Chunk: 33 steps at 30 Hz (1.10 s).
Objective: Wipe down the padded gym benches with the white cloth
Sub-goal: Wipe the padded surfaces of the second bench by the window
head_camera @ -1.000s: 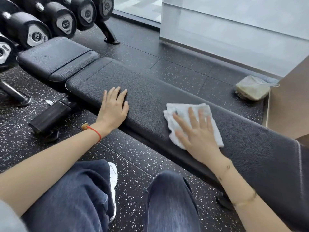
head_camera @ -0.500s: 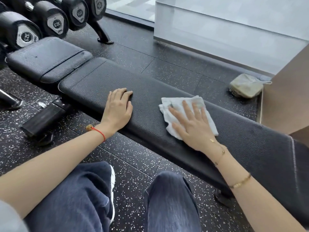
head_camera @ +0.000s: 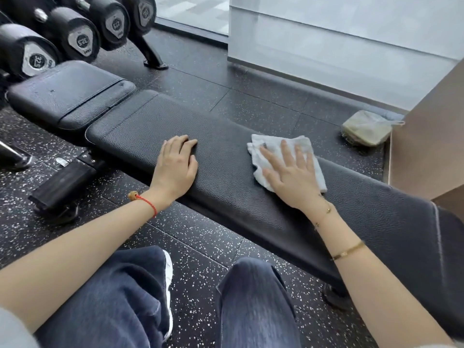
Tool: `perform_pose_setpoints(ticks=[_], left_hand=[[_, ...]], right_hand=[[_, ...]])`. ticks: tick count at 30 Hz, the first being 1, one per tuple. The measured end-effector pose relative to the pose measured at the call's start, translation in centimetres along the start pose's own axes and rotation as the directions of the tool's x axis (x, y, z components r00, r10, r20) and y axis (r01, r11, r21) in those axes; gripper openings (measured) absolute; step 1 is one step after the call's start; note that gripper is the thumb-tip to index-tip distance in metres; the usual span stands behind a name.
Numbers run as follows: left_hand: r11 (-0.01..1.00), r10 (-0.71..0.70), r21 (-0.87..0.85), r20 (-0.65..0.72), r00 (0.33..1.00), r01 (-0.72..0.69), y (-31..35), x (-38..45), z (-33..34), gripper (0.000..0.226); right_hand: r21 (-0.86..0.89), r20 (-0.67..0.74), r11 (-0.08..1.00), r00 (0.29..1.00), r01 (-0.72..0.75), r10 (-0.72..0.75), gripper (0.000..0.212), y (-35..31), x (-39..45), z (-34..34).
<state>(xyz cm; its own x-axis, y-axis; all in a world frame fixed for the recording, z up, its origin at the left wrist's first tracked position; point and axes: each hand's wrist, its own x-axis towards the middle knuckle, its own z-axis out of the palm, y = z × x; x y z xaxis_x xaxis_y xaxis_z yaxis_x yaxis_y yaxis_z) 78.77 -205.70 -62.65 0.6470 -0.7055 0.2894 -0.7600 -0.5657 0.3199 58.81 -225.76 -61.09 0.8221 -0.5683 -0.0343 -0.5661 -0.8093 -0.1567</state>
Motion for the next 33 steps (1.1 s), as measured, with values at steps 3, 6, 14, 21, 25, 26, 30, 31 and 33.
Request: perform_pose_setpoints(ticks=[3,6,14,21,25,26,30,31,33], left_hand=[[1.000,0.000,0.011,-0.005,1.000,0.000,0.1,0.0,0.1,0.042],[1.000,0.003,0.008,0.006,1.000,-0.003,0.6,0.1,-0.1,0.041],[0.974,0.192,-0.130,0.056,0.980,-0.183,5.6,-0.2,-0.1,0.044],[0.941,0.324,-0.139,0.107,0.940,-0.309,10.9,-1.1,1.5,0.045],[0.932,0.352,-0.145,0.126,0.928,-0.333,13.5,-1.2,2.4,0.045],[0.930,0.357,-0.146,0.132,0.925,-0.338,14.0,-1.3,2.6,0.045],[0.922,0.373,-0.169,0.138,0.917,-0.350,15.8,-1.6,3.6,0.045],[0.921,0.374,-0.174,0.139,0.917,-0.349,16.2,-1.7,3.8,0.045],[0.921,0.375,-0.176,0.148,0.915,-0.348,16.9,-2.1,4.2,0.044]], right_hand=[[0.026,0.005,0.988,0.988,-0.152,0.152,0.054,-1.2,1.9,-0.2],[0.018,-0.004,0.995,0.995,-0.102,0.102,0.054,-4.4,2.3,0.4],[-0.038,-0.065,0.997,0.996,-0.067,0.064,0.054,1.3,-7.0,0.7],[0.026,-0.053,0.874,0.873,-0.485,0.485,0.053,5.6,-6.3,-1.1],[-0.008,-0.099,0.967,0.963,-0.254,0.252,0.055,3.1,-10.9,0.3],[-0.006,-0.105,0.976,0.971,-0.218,0.216,0.055,3.3,-12.5,0.5],[0.004,-0.068,0.962,0.960,-0.274,0.273,0.055,7.9,-15.6,-0.2],[0.007,-0.059,0.943,0.942,-0.332,0.332,0.054,9.7,-15.3,-0.6],[0.025,-0.025,0.892,0.891,-0.452,0.453,0.054,12.9,-13.6,-1.8]])
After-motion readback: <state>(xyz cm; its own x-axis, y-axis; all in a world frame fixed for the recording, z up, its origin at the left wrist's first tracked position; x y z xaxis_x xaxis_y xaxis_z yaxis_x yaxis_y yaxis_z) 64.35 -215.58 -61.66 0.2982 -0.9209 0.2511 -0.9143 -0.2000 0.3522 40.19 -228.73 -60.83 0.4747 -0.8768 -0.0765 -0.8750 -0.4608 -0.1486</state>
